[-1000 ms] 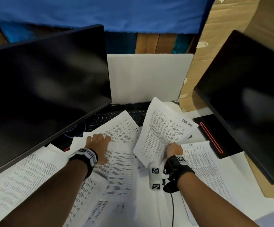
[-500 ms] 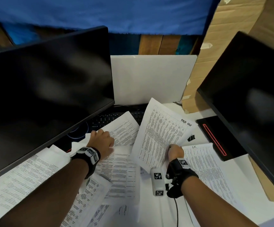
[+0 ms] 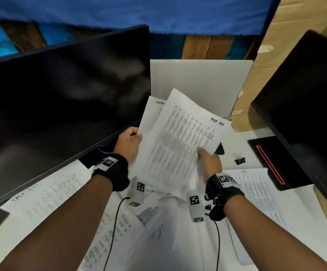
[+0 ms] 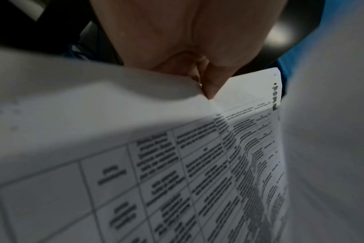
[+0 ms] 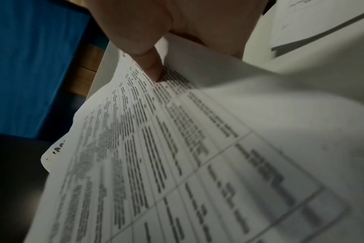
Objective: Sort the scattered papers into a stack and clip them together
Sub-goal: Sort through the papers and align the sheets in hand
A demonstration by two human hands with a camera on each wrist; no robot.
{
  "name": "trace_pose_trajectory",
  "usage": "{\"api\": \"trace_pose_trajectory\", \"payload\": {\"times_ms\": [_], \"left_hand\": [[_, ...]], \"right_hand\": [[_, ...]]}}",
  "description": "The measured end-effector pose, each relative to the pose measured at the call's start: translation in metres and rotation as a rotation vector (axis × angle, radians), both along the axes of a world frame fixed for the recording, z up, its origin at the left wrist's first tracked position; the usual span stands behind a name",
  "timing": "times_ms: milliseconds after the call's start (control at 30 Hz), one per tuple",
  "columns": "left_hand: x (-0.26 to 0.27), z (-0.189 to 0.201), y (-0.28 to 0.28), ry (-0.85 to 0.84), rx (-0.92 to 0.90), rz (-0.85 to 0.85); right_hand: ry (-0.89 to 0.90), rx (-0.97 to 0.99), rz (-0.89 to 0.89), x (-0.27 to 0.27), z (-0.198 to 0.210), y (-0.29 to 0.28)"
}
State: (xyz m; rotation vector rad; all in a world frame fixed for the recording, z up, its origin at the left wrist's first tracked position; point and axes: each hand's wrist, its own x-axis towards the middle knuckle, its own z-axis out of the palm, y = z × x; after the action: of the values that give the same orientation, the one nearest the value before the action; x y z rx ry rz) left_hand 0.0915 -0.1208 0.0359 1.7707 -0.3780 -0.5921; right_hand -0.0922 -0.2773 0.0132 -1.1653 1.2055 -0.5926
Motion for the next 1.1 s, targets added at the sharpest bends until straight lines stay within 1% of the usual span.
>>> {"api": "trace_pose_trajectory", "payload": {"times_ms": [67, 167, 267, 367, 467, 567, 700, 867, 933, 1033, 1100], "left_hand": [[-0.005, 0.0, 0.003, 0.091, -0.064, 0.025], [-0.008, -0.006, 0.015, 0.135, -0.075, 0.073], [-0.011, -0.007, 0.03, 0.156, -0.131, 0.139], [-0.021, -0.003, 0.042, 0.161, -0.139, 0.122], [-0.035, -0.008, 0.054, 0.156, -0.152, 0.161], [-0.045, -0.018, 0.074, 0.14, -0.128, 0.256], [-0.061, -0.026, 0.108, 0.23, -0.145, 0.294], [-0.072, -0.026, 0.146, 0.346, -0.257, 0.466], [-0.075, -0.033, 0.16, 0.352, -0.245, 0.514], [-0.073, -0.053, 0.176, 0.369, -0.183, 0.608], [-0.064, -0.064, 0.188, 0.271, -0.127, 0.737]], "right_hand": [[-0.021, 0.041, 0.048, 0.007, 0.0, 0.002], [-0.036, 0.027, 0.129, 0.011, 0.003, 0.006], [-0.029, -0.098, 0.194, 0.012, 0.011, 0.014], [-0.024, -0.231, 0.307, 0.015, 0.023, 0.028], [-0.027, -0.27, 0.434, 0.02, 0.031, 0.041], [-0.031, -0.193, 0.491, 0.03, 0.032, 0.047], [-0.02, -0.072, 0.557, 0.044, 0.025, 0.058], [0.105, 0.115, 0.666, 0.051, 0.007, 0.079], [0.152, 0.169, 0.759, 0.053, 0.008, 0.091], [0.196, 0.132, 0.904, 0.055, 0.012, 0.104], [0.284, 0.012, 0.995, 0.058, 0.013, 0.109]]}}
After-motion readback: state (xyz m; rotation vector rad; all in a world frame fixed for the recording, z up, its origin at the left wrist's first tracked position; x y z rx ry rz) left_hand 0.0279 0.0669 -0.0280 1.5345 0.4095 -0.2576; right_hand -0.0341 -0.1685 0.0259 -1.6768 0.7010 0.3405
